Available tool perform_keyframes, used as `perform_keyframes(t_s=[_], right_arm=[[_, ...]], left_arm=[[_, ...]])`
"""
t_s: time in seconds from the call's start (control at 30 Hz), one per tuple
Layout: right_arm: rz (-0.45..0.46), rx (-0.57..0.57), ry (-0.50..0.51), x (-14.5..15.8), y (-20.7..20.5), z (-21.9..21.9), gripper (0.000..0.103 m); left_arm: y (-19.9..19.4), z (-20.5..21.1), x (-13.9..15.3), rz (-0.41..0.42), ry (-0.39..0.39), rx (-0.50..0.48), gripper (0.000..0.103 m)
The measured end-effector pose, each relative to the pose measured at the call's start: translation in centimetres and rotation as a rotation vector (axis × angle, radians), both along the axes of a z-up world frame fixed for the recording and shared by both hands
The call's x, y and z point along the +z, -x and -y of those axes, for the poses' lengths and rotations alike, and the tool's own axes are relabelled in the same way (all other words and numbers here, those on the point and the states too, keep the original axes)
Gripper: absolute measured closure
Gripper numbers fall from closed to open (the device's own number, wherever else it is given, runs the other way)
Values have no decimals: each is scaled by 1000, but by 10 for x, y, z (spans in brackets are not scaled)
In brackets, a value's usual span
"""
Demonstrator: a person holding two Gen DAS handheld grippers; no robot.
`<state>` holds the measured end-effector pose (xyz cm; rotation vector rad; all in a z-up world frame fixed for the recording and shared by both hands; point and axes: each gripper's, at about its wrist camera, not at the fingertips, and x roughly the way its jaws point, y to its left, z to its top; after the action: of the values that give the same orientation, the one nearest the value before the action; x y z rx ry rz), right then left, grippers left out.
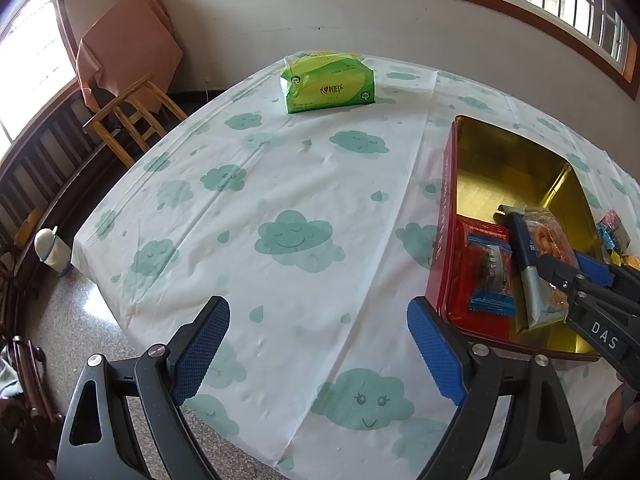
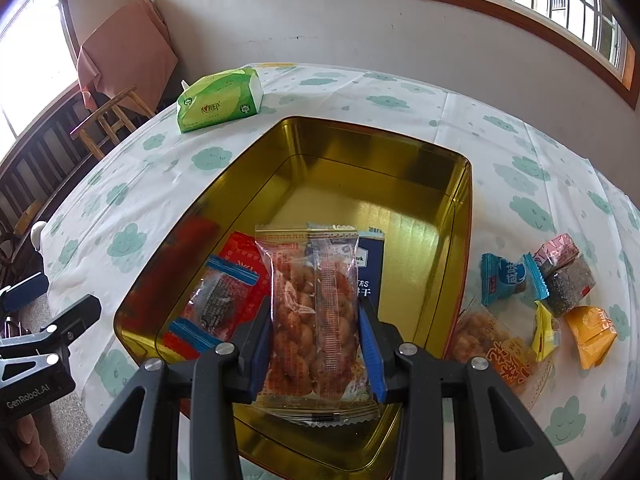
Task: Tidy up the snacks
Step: 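Carry the clear bag of orange snacks into the tin, open right tool, then grasp the orange chip bag beside the tin with the right tool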
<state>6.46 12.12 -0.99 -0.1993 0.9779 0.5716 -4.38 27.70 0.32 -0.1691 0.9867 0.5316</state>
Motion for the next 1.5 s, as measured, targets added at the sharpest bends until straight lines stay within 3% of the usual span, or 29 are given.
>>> perform_keyframes(t_s=[0.3, 0.43, 0.77, 1.0, 1.3, 1.5], right_arm=[[-34, 19, -13, -8, -1, 0, 62], [-38, 24, -29, -5, -1, 1, 52], [29, 22, -95, 24, 8, 22, 48], [68, -72, -123, 40, 2, 76, 47], [88, -300, -58, 29, -32, 177, 47], [78, -384, -27, 17, -52, 220, 45]], left_arm=[[-1, 4, 0, -7, 3, -8, 15], [0, 5, 1, -4, -3, -7, 15], [2, 15, 15, 26, -18, -17, 15], [-5, 34, 22, 40, -25, -63, 15], [-18, 72, 30, 56, -31, -160, 14], [-31, 103, 34, 64, -27, -245, 14]])
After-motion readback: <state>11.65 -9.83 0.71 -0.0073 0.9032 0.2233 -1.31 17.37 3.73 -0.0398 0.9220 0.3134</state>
